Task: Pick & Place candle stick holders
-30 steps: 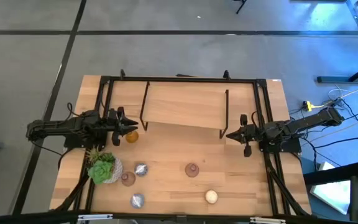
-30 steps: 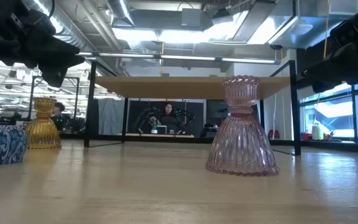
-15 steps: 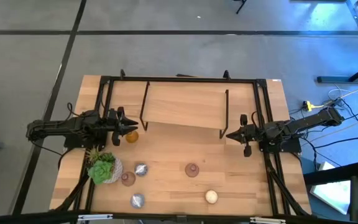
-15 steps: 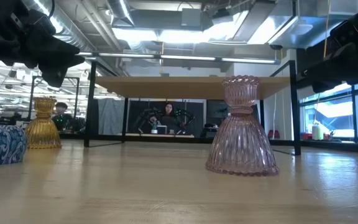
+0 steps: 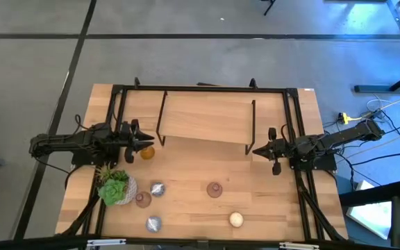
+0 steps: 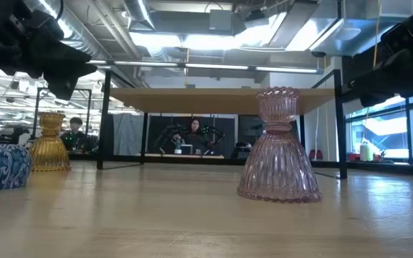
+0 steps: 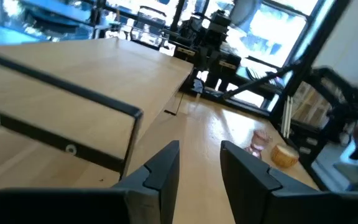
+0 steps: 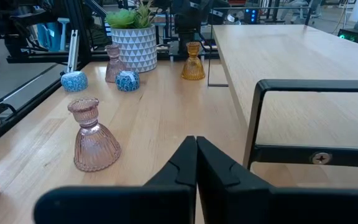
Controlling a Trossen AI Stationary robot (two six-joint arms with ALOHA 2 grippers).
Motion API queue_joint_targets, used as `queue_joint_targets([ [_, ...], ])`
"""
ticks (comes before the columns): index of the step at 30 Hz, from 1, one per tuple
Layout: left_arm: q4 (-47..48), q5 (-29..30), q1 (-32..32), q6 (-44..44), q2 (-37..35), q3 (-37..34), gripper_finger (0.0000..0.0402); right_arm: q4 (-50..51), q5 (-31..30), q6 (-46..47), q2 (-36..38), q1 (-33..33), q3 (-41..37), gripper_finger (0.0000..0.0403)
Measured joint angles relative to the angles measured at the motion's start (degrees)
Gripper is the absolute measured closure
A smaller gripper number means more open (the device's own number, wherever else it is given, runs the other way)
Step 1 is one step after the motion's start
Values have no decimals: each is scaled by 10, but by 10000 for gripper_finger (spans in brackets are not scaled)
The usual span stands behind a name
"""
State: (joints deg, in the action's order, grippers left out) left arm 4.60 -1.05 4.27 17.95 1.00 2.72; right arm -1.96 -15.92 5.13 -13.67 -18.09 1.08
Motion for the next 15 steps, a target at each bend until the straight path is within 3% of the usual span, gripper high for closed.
queue_joint_targets([
  [10,-10,0,0,-36,0,1,290,0,-1,-5,0,0,0,400],
  [15,-79,31,0,-36,0,2,290,-63,-21,-96,0,0,0,400],
])
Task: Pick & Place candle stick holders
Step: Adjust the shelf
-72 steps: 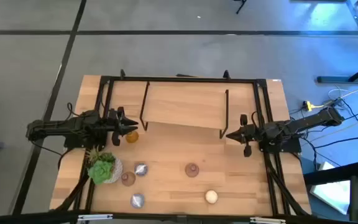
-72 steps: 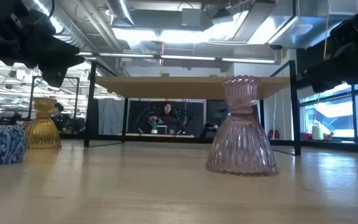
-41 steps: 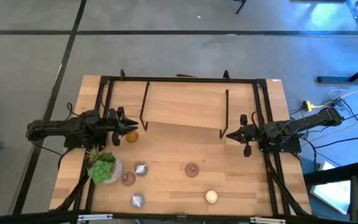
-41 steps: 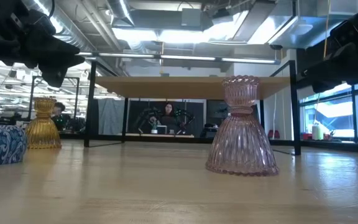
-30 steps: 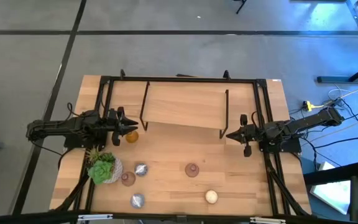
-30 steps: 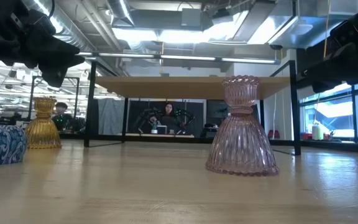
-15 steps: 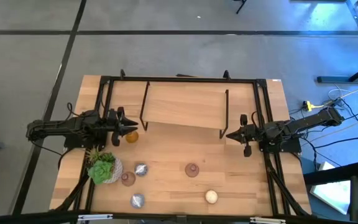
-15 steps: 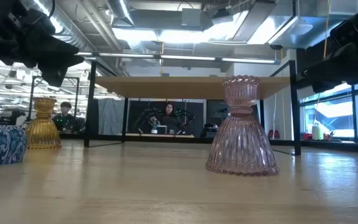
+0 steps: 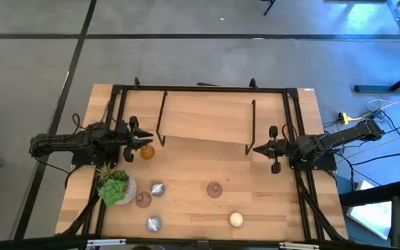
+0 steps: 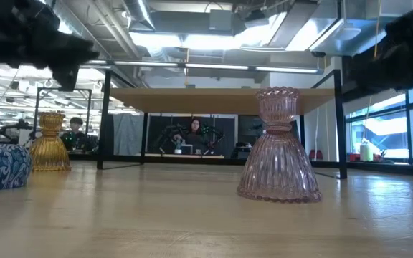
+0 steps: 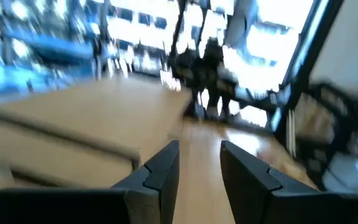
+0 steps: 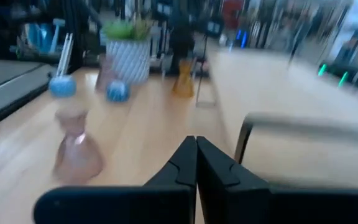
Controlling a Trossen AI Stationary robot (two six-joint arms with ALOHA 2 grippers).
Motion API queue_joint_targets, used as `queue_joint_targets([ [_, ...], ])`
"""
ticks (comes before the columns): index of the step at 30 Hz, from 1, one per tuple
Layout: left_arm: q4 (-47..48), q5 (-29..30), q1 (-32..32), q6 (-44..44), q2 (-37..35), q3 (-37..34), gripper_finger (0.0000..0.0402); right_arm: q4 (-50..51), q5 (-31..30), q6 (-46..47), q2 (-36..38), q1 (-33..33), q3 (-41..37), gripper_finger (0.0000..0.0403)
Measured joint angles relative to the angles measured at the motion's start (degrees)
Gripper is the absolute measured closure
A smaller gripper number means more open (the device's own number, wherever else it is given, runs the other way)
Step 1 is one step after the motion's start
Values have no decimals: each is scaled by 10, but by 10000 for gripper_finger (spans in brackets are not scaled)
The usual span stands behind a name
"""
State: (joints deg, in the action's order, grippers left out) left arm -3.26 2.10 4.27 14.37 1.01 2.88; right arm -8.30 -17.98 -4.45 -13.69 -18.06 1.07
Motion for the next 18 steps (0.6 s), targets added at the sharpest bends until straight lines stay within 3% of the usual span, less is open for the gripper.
queue_joint_targets([
  [5,-161,61,0,6,0,2,290,-140,0,-65,0,0,0,400],
  [8,-238,62,0,11,0,2,290,-191,0,-69,0,0,0,400],
  [10,-270,30,0,14,0,2,290,-209,0,-69,0,0,0,400],
  [14,-298,-88,-1,-4,3,2,290,-226,0,-70,0,0,0,400],
  [18,-327,-136,-1,8,22,2,290,-230,0,-73,0,0,0,400],
])
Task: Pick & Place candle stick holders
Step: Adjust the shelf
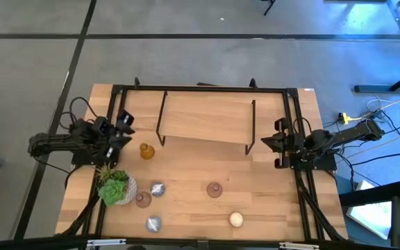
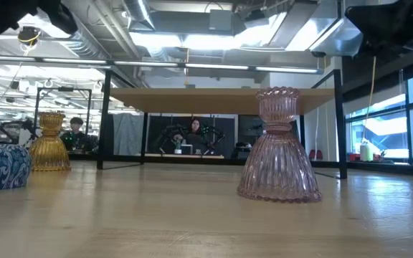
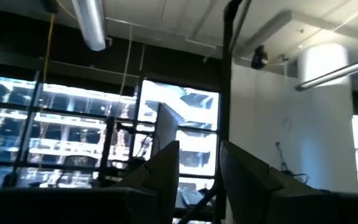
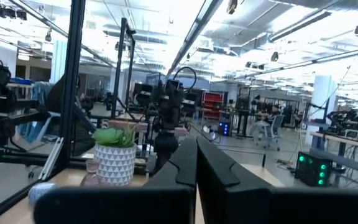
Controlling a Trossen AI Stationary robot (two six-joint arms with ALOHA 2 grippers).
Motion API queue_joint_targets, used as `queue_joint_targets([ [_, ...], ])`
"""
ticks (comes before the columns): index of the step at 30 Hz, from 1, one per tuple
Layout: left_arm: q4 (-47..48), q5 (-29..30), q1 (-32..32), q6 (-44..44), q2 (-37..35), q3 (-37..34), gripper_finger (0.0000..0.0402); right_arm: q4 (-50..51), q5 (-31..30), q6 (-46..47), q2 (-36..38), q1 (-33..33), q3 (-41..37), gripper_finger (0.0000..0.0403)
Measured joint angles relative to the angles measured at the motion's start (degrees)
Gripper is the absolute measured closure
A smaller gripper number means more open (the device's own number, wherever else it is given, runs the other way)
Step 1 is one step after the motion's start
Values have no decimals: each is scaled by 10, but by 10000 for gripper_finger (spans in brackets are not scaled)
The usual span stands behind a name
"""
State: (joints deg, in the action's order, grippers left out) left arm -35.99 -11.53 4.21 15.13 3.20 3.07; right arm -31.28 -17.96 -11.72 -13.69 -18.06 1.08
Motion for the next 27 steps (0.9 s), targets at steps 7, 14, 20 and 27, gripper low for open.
queue_joint_targets([
  [7,-207,78,0,-62,58,1,290,-43,9,66,0,0,0,400],
  [14,-264,116,0,-176,165,87,290,-281,62,-22,-2,0,32,400],
  [20,-253,75,0,-223,303,150,290,-168,24,-50,-23,0,132,400],
  [27,-255,75,0,-214,402,203,290,220,-28,149,-179,16,264,400],
])
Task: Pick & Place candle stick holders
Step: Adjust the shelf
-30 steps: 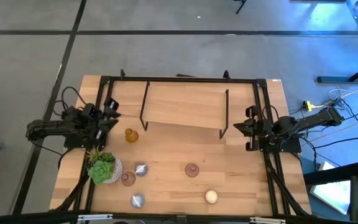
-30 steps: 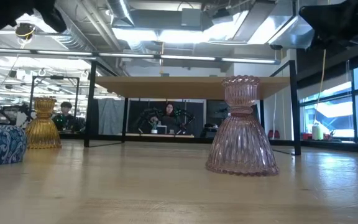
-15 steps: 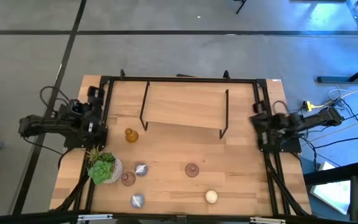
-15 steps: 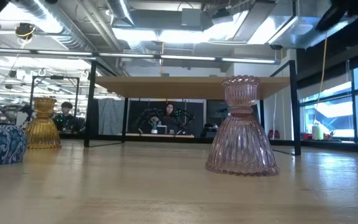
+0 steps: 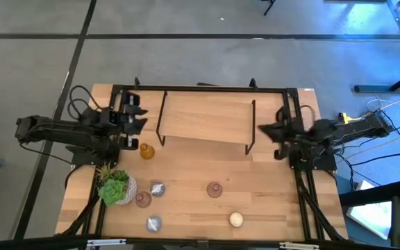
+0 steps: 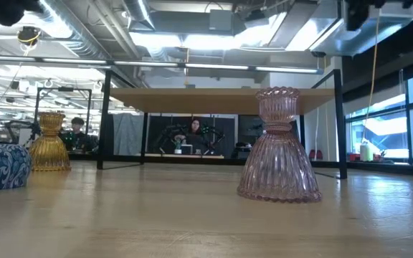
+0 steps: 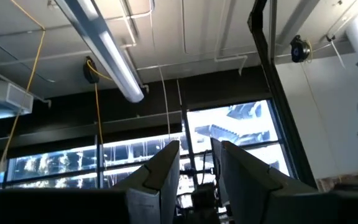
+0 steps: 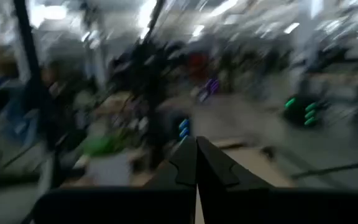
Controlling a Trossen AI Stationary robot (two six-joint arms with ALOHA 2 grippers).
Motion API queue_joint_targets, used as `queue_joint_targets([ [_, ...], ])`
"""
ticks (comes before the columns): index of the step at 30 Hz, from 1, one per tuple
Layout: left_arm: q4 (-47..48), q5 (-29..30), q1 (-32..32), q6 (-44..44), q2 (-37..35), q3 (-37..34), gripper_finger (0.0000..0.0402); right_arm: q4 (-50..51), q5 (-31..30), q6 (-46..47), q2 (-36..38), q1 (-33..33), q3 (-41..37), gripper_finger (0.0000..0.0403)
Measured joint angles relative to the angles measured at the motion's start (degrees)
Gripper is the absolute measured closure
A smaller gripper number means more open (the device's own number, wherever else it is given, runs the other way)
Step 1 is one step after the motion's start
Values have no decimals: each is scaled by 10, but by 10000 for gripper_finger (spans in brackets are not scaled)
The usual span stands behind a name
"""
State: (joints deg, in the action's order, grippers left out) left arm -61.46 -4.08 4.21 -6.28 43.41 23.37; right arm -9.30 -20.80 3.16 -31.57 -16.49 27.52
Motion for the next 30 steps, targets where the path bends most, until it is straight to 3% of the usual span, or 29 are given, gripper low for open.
queue_joint_targets([
  [4,-1,1,0,0,6,4,290,105,211,38,-115,8,73,400],
  [6,0,1,0,3,5,4,290,137,242,41,-175,5,96,400],
  [12,1,1,0,12,2,4,290,277,186,83,-340,20,162,400],
  [18,2,1,0,12,2,4,290,397,93,100,-453,56,245,400],
  [23,5,1,0,10,2,4,290,417,40,101,-496,79,278,400],
  [30,13,2,0,10,2,4,290,434,-76,115,-501,95,283,400],
])
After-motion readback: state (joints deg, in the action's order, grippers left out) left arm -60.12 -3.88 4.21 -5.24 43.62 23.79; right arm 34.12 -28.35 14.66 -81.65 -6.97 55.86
